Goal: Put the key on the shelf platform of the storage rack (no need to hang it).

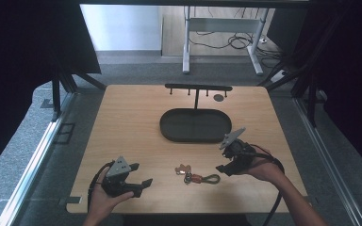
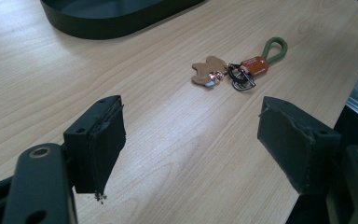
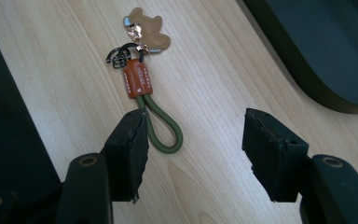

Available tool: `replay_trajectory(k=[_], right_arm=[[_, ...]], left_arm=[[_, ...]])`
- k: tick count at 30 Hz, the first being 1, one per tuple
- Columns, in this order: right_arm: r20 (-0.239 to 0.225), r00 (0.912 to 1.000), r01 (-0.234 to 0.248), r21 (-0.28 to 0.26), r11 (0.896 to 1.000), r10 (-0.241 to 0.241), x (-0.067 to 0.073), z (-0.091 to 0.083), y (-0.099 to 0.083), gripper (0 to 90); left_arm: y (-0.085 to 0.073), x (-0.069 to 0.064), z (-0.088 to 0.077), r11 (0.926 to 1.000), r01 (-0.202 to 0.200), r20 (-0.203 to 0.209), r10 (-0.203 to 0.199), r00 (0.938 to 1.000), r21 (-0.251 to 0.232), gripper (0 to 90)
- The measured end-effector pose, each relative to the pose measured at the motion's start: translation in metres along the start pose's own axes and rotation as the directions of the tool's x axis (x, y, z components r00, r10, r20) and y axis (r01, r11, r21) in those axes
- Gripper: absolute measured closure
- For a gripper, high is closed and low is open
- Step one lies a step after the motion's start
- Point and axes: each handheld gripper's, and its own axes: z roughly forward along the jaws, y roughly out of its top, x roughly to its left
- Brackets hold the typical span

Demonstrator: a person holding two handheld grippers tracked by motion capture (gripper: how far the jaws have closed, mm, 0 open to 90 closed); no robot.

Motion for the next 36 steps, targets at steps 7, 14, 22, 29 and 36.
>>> replay_trajectory(k=[7,14,22,29,36], right_arm=[[-0.021,0.9996,0.019,0.020,1.000,-0.019,0.006,0.012,0.006,42.4],[-0.044,0.9980,0.047,0.040,0.998,-0.045,0.011,0.024,0.010,44.0],[-0.062,0.9963,0.064,0.073,0.995,-0.060,0.014,0.037,0.013,45.5],[-0.076,0.9939,0.087,0.094,0.992,-0.080,0.019,0.049,0.017,47.5],[-0.095,0.9901,0.115,0.127,0.985,-0.103,0.023,0.065,0.021,48.3]], left_arm=[[0.000,-0.001,-0.001,1.0000,-0.004,0.005,0.004,1.0000,0.000,23.3],[0.001,0.000,-0.003,0.9999,-0.001,0.002,0.001,1.0000,-0.014,23.4],[0.000,-0.002,0.001,1.0000,-0.006,0.009,0.006,0.9999,0.000,23.4],[0.001,-0.002,-0.001,1.0000,-0.007,0.007,0.007,1.0000,-0.004,23.4],[0.001,-0.002,0.001,1.0000,-0.008,0.010,0.008,0.9999,-0.002,23.4]])
